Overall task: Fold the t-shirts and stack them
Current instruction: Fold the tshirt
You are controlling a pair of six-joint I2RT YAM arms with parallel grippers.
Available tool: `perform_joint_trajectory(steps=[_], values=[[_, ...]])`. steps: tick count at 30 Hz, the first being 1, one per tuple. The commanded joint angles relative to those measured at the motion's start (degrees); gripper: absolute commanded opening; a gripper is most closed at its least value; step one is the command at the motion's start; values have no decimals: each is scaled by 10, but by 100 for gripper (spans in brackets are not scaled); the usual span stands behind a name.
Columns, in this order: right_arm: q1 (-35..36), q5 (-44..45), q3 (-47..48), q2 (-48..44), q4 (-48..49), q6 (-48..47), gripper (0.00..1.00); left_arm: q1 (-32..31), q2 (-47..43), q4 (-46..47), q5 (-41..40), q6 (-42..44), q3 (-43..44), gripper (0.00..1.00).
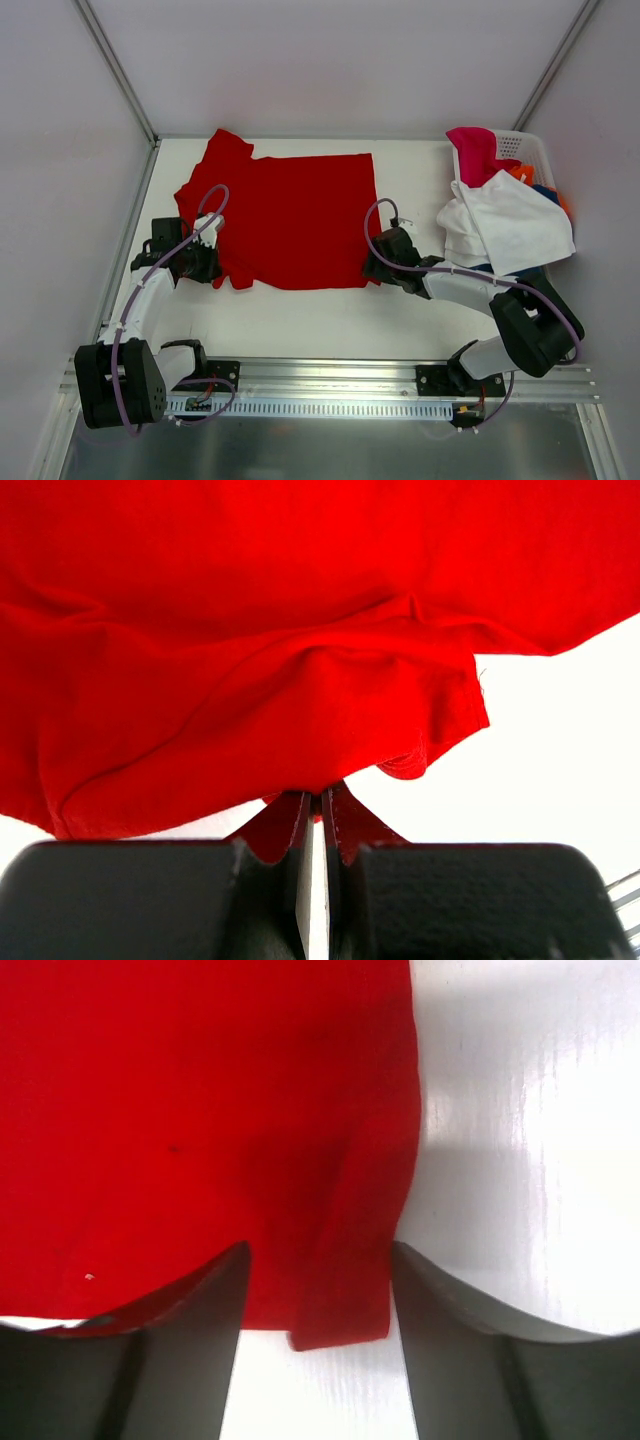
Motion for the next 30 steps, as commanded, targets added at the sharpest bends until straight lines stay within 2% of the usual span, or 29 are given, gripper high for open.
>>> perform_joint_trajectory(steps=[1,2,5,6,8,23,26,30], values=[[-3,-4,6,4,-21,8,58,8,-8,12,-1,11,-2,0],[-3,-1,7,2,-24,7,56,8,-9,12,-1,11,-2,0],[-3,8,6,-6,-44,6,39,10,-12,12,-2,9,-2,0],[-3,12,7,-7,-47,5,22,10,-13,12,-3,10,-2,0],[-3,21,12,-9,-62,5,1,11,-19,11,-6,8,-1,0],[-3,93,40,-106,-189,-32,0,24,-55,-9,-64,3,40,0],[-3,100,53,-107,-194,-44,1,24,-46,-8,-60,-1,45,0],[-10,97,85,-64,-194,-59,0,27,-21,-8,-53,-8,71,0]])
